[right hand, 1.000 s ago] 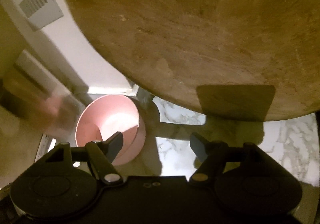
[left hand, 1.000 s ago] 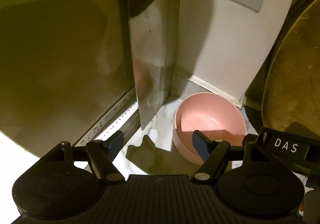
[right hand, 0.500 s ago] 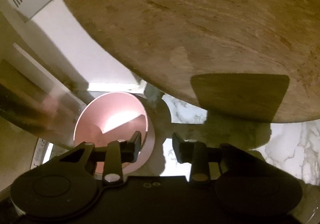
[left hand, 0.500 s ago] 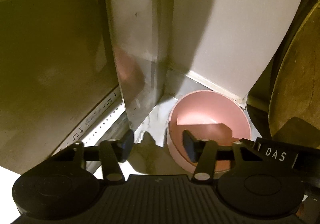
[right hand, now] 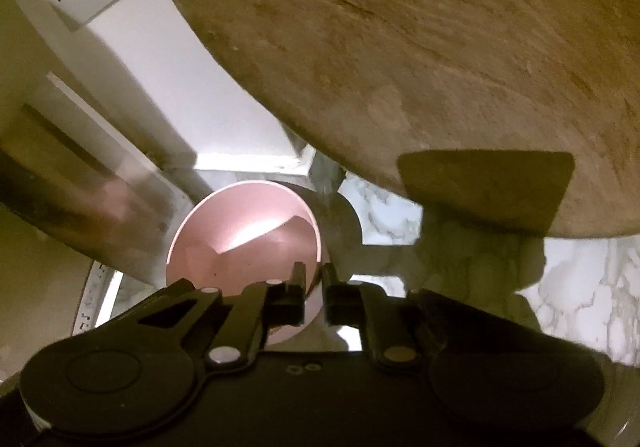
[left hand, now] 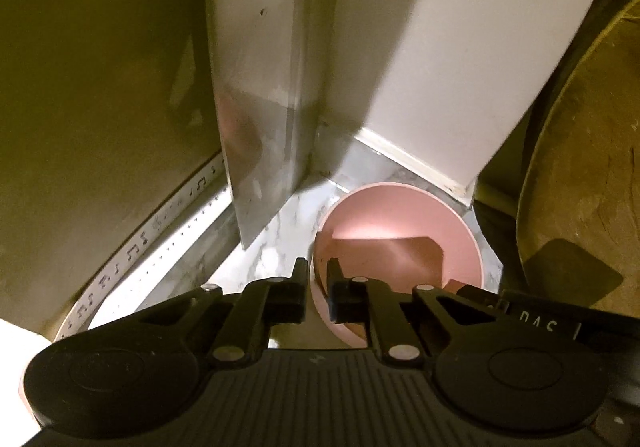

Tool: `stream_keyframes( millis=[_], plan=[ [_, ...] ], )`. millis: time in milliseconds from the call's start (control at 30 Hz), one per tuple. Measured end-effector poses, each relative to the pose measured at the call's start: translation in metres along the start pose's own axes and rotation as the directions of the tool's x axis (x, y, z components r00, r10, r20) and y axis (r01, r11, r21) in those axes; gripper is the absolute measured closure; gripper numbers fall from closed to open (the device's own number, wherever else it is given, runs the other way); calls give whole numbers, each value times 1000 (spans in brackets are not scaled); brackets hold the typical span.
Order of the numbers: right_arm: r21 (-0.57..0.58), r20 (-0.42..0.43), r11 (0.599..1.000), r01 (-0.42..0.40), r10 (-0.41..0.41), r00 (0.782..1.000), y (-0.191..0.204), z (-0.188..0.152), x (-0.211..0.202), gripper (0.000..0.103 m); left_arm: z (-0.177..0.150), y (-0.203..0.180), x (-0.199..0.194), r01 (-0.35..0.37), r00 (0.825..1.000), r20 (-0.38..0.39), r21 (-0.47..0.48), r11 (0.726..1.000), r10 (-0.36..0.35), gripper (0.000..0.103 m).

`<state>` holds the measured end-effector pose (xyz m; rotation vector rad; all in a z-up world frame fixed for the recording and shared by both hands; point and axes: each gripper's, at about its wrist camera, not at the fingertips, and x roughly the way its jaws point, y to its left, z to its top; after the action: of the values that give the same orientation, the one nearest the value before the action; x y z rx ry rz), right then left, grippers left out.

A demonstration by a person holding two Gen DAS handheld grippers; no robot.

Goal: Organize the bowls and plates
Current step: 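Lift the pink bowl with both grippers and carry it away from the wall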

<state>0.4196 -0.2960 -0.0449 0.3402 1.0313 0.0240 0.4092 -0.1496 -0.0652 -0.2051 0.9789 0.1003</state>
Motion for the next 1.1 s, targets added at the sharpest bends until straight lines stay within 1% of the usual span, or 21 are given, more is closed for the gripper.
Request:
stream_keyframes(
  millis=[200,400,667,867,1100],
  plan=[
    [-9,-7,1000,-3,3,1000,0,-11,-9,98,-11,2,-13,-2,1000,-16,19,1000,2,94],
    [-22,-2,1000,-15,15,1000,3,-25,-28,97,-23,11,-35,7,1000,-11,27,1000,-6,94],
    [-44,11,998,-48,49,999,13,-51,-63,97,-43,35,-80,15,1000,6,19,1000,-15,94],
    [-76,9,994,-77,78,997,28,-74,-87,97,-58,54,-117,-8,999,35,14,1000,7,94],
    [-112,6,986,-120,121,993,49,-102,-116,97,-78,82,-160,-28,998,53,-1,1000,28,94]
  ],
)
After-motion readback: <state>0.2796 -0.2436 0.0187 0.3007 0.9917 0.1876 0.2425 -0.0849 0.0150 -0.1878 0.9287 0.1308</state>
